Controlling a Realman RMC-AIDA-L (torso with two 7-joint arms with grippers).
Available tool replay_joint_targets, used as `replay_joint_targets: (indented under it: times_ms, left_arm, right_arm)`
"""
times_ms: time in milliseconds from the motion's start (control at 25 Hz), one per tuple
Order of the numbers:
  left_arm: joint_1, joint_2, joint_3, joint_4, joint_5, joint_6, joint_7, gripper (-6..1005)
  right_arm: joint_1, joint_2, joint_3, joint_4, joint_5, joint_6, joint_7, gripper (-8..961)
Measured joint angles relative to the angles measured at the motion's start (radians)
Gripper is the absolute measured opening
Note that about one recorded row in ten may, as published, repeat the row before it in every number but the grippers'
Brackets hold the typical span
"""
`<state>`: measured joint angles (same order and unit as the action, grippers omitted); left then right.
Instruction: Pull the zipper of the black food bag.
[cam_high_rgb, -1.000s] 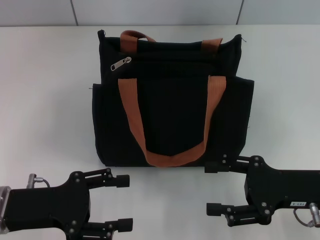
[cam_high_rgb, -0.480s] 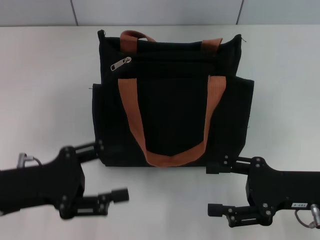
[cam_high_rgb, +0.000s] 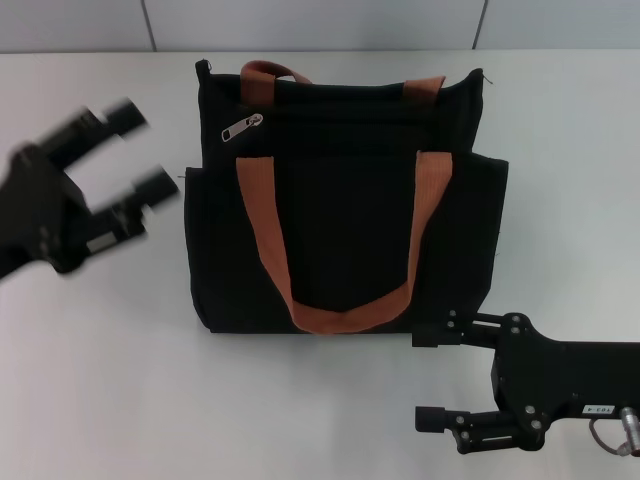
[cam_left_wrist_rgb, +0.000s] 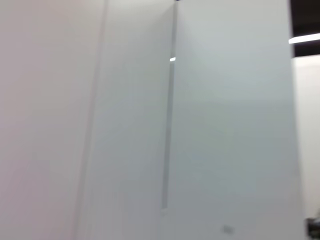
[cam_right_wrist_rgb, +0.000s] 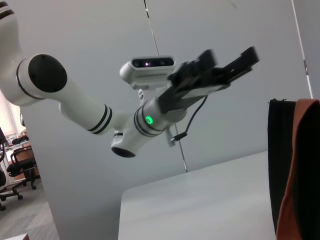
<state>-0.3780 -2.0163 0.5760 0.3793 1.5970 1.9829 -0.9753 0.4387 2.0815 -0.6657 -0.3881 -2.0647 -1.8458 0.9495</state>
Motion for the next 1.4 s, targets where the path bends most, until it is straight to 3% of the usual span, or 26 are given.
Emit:
replay_joint_targets:
  times_ms: [240,480,680,920,1320,1400]
  left_arm:
    - [-0.022,0.05,-0.013,0.008,-0.031,-0.16,-0.028,781]
    - [-0.039,0.058,0.0,0.023,0.011,-0.308,-0.032,777]
    - [-0.062,0.045,0.001,0.027,0.098,-0.36,-0.015,774]
    - [-0.108,0.012,0.002,0.036,0.194,-0.406,0.005,770]
    - [-0.162,-0.002,0.013,0.036,0.247,-0.488,0.015,763]
    - [-0.171,-0.005,0.013,0.036,0.248,-0.499,0.015,719]
  right_arm:
    - [-0.001,0.0,0.0,0.0,0.0,0.001,-0.004,776]
    - [-0.002,0.0,0.0,0.002,0.0,0.001,-0.002,772]
    - [-0.002,0.0,0.0,0.002,0.0,0.001,0.0,769]
    - [-0.002,0.0,0.0,0.002,0.0,0.0,0.002,765]
    - [-0.004,0.0,0.0,0.002,0.0,0.0,0.004,759]
    - [-0.004,0.0,0.0,0.002,0.0,0.0,0.004,758]
